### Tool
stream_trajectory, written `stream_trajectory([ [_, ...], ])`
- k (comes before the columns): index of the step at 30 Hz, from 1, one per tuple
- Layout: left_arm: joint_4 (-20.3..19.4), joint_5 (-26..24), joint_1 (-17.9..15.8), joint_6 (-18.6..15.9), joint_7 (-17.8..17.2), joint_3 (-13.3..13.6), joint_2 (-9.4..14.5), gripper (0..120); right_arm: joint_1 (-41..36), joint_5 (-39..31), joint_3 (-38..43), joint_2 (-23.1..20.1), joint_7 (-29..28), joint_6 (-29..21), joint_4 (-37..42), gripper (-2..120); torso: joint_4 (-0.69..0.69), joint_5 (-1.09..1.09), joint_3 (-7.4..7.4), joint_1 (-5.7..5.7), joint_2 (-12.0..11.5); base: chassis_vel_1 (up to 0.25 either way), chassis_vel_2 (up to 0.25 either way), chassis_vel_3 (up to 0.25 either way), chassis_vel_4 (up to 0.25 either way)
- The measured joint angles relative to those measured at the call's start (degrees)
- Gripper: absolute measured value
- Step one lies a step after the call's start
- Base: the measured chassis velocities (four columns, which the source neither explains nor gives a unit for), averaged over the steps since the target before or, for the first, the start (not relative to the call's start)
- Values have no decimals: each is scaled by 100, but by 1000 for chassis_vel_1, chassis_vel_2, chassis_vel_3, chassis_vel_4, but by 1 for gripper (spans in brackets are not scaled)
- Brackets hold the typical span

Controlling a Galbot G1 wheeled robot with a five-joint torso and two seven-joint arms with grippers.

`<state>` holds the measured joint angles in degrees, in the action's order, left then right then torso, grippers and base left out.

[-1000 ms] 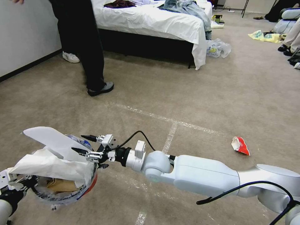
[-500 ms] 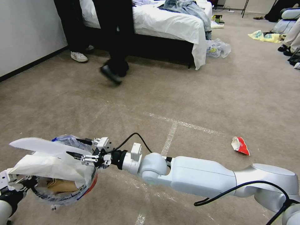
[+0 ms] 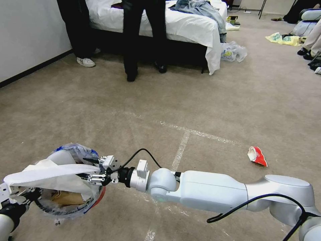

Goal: Pick up the trash bin and place the garbage on the floor into it.

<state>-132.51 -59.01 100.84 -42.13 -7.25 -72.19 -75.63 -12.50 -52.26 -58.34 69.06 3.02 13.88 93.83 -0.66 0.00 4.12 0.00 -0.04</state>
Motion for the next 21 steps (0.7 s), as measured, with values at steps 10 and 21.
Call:
stream_trajectory([
  [10, 44, 16, -30, 0, 5, 31, -9, 1, -3, -17, 93, 139, 39, 34, -214, 57, 0, 0, 0, 0, 0, 0, 0, 0, 0],
  [21, 138, 30, -85, 0, 7, 40, 34, 1, 20, -75, 104, 213, 39, 44, -282, 40, 0, 0, 0, 0, 0, 0, 0, 0, 0],
])
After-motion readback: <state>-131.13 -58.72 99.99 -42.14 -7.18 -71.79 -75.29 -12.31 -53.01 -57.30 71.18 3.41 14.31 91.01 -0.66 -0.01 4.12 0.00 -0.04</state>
